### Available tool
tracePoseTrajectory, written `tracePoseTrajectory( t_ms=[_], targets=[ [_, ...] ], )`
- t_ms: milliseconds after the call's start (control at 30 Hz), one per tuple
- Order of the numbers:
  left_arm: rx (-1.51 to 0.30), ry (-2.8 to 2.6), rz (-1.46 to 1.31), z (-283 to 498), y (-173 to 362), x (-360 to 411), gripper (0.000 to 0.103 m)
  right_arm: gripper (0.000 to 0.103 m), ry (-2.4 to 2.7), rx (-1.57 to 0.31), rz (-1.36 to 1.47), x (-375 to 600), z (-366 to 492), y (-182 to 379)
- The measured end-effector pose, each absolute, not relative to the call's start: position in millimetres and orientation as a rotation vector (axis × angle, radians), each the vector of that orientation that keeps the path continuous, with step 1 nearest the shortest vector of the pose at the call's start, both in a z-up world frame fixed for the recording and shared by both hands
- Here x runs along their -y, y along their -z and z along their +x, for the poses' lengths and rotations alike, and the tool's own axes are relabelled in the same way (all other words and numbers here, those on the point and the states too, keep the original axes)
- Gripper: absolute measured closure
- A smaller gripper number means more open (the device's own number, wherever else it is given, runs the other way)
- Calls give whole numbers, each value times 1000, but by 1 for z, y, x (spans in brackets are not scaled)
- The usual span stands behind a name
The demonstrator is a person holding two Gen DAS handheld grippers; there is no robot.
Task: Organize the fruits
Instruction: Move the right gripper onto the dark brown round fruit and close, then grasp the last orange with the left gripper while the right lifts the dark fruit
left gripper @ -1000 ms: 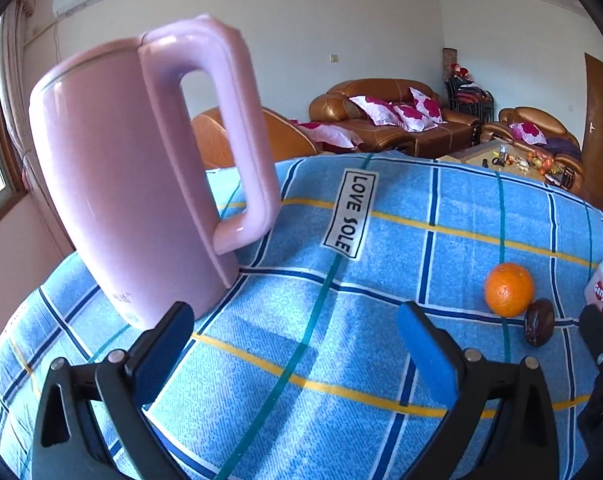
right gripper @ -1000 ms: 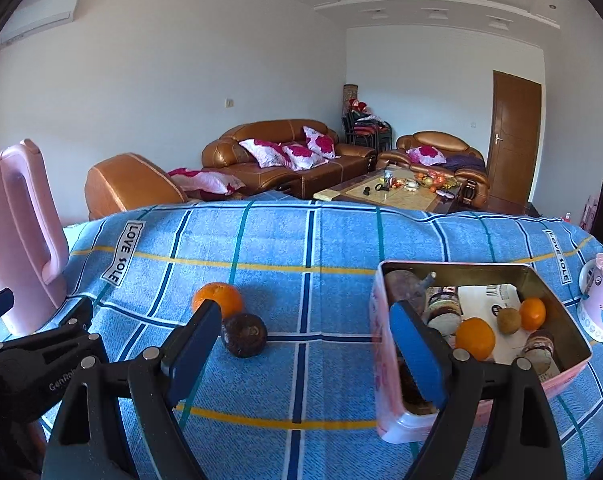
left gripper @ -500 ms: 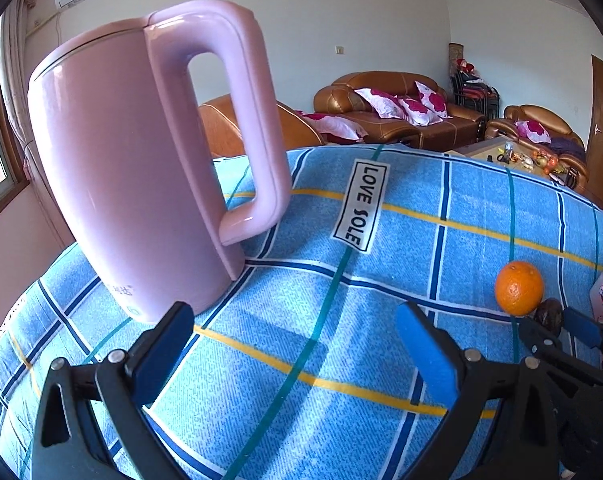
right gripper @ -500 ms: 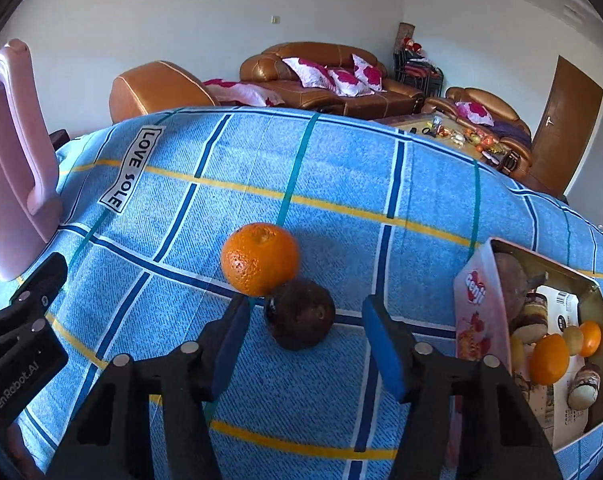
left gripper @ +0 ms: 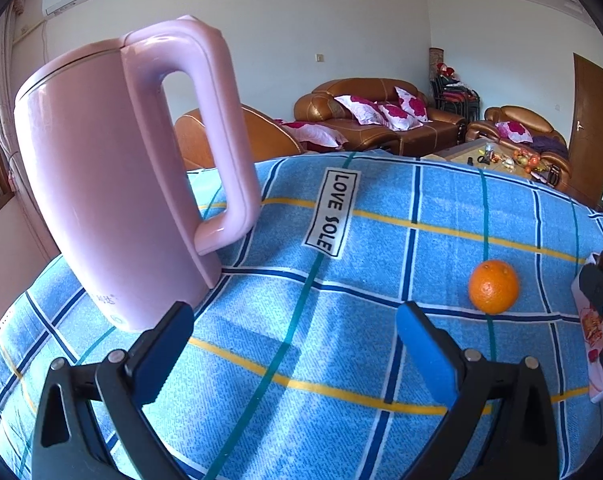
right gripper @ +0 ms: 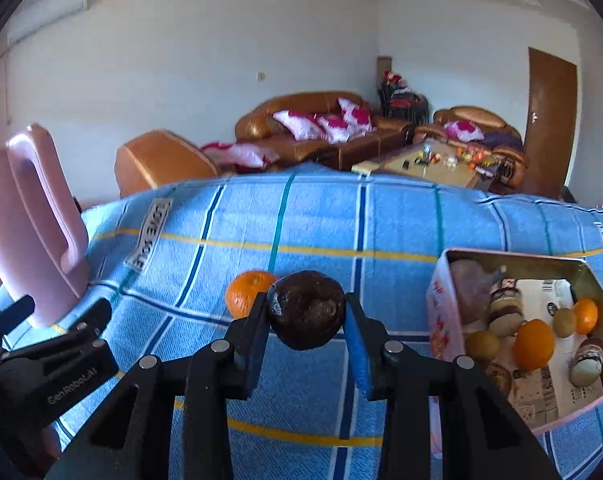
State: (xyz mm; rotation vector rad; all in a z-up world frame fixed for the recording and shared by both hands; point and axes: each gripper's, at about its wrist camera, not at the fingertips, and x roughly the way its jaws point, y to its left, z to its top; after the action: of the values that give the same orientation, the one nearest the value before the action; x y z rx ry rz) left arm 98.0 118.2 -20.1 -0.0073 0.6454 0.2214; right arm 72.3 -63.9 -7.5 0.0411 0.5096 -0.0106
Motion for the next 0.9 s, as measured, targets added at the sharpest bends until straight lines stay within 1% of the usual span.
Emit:
tracePoseTrajectory(
  t_ms=[133,267,467,500,533,567,700,767,800,833,867,900],
  targets=[
    [-661,-143,-13,99,21,-108,0,65,69,-434,-21,65,64,0],
    [-680,-73,-15,103,22,-94,0,65,83,-450,20,82,72,-3],
    [-682,17,69,122,12,-55,2,65,120,-425,69,97,69,-8],
    [-691,38,71,128,12,-49,4,65,129,-415,74,99,67,-9],
    [-705,64,65,133,12,-44,9,65,137,-407,80,101,64,-10],
    [-719,94,53,136,12,-39,12,65,143,-402,89,104,64,-11],
    [-754,131,74,153,18,-14,14,64,166,-396,127,114,64,-13],
    [-773,129,106,161,24,-4,21,64,173,-401,138,118,65,-12],
    [-792,132,118,165,28,0,23,64,175,-406,140,119,66,-12],
    [-811,128,129,169,33,3,27,64,176,-410,143,120,67,-11],
    [-830,121,137,173,37,5,35,64,175,-414,146,120,68,-11],
    [-866,125,136,177,41,6,39,64,174,-418,147,119,69,-10]
  ],
)
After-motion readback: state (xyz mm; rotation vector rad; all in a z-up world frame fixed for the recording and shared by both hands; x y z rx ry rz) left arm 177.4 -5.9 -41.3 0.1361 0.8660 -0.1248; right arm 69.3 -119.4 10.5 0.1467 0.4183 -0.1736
